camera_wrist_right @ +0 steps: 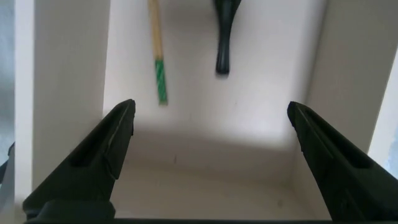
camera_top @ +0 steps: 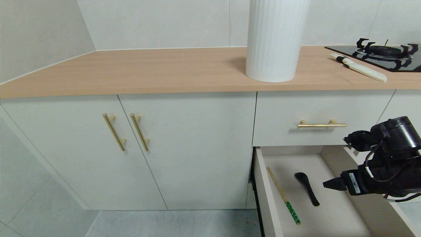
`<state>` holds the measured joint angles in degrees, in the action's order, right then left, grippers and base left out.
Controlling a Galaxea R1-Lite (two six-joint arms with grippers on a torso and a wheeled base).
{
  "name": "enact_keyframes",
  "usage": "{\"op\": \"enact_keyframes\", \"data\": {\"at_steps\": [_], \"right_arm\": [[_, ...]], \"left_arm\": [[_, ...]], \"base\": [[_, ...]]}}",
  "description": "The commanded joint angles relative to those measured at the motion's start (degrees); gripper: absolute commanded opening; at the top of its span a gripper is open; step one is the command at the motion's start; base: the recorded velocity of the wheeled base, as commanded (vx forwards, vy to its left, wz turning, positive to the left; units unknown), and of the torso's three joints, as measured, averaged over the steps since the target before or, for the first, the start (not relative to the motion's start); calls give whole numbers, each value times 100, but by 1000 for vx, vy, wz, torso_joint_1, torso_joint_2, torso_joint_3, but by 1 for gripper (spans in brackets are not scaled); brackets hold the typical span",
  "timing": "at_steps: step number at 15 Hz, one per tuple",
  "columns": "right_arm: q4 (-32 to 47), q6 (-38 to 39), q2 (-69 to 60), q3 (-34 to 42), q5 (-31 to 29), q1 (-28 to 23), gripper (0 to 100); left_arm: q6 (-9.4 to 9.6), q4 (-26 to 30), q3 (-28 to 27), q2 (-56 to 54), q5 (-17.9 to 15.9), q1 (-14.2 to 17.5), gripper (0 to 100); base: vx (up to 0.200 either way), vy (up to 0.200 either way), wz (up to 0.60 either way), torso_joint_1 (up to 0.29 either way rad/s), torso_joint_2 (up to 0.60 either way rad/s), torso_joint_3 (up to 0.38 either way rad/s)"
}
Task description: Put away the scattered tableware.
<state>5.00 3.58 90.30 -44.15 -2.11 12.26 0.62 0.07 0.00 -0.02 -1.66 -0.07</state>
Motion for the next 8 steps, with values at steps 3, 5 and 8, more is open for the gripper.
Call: {"op": "enact_keyframes", "data": {"at_steps": [3,5,8], "right_arm": [[1,-7,41,30,0,22,100],[10,-7,23,47,-9,22,100],[10,-42,-65,144,-18,127,100]], "left_arm": [[-1,1,0,2,-1,-1,100],[-1,1,0,2,8,-1,100],[-1,1,0,2,8,-1,100]], "base": [[-200,0,0,1,4,5],[-200,0,0,-2,2,2],[0,0,0,0,0,0]]}}
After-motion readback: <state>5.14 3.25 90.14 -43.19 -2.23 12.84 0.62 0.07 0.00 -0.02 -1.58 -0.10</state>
